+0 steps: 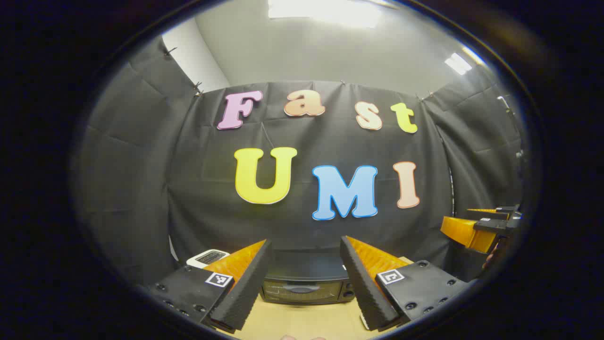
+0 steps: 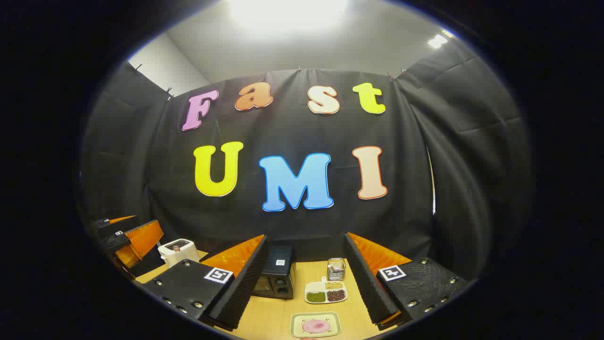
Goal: Open the electric oven with the left hand, put the food in, and close the electric oven.
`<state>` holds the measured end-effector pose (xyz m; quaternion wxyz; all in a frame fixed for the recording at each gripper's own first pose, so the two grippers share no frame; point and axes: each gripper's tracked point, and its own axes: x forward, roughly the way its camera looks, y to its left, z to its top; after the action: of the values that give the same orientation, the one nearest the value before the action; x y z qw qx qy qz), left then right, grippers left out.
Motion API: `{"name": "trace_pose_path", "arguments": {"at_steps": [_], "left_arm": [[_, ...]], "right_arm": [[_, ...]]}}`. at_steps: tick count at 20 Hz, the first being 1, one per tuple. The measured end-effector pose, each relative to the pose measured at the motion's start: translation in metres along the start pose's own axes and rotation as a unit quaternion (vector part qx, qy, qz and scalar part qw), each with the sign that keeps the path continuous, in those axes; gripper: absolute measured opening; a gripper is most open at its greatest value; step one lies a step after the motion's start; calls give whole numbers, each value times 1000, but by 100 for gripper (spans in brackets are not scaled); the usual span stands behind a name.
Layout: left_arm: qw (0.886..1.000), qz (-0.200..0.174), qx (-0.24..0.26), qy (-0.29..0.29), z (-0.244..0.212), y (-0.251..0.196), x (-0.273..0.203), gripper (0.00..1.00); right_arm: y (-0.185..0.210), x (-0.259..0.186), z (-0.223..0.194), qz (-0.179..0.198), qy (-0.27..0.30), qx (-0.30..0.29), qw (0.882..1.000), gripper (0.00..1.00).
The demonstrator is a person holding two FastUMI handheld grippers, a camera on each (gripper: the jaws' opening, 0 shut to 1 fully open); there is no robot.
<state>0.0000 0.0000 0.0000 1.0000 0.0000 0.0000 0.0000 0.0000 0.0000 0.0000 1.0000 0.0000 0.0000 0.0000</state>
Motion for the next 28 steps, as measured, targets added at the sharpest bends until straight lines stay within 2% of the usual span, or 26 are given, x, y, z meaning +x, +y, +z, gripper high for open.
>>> {"name": "trace_pose_path", "arguments": {"at_steps": [1,3,4,5,6,8,9,10,13,14,15,18,23,25,26,28], "left_arm": [[1000,-2,-1,0,0,-2,2,100],[1000,-4,-2,1,1,-5,3,100],[1000,-6,-1,2,-1,-6,5,95],[1000,-8,-1,3,0,-8,6,95],[1000,-11,0,2,0,-10,7,100],[1000,-11,2,2,1,-12,8,95],[1000,-11,2,1,2,-13,9,100],[1000,-11,1,2,-1,-13,10,96],[1000,-9,6,5,-5,-12,12,96],[1000,-9,8,5,-7,-11,14,100],[1000,-9,9,6,-8,-10,16,96],[1000,-11,0,21,-23,-11,27,100],[999,-12,10,37,-42,-8,51,99],[999,-14,12,49,-57,-7,63,96],[998,-14,11,59,-67,-7,69,100],[997,-14,2,78,-85,-6,81,92]], "right_arm": [[-1,0,-2,-1,0,-2,1000,97],[-2,1,-2,-2,0,-5,1000,97],[-3,1,-3,-3,1,-6,1000,97],[-3,1,-4,-3,2,-7,1000,97],[-3,1,-4,-2,2,-8,1000,97],[-3,1,-5,-1,4,-8,1000,97],[-3,1,-5,-1,5,-7,1000,97],[-3,0,-6,-1,7,-7,1000,97],[-4,1,-6,-7,6,-4,1000,97],[-4,2,-5,-9,5,-3,1000,97],[-4,1,-6,-11,5,-1,1000,97],[-5,-1,-5,-16,6,2,1000,97],[-9,1,-7,-24,13,-2,1000,97],[-13,2,-12,-27,18,-2,999,97],[-14,2,-14,-28,21,-2,999,97],[-15,2,-16,-31,26,-5,999,97]]}}
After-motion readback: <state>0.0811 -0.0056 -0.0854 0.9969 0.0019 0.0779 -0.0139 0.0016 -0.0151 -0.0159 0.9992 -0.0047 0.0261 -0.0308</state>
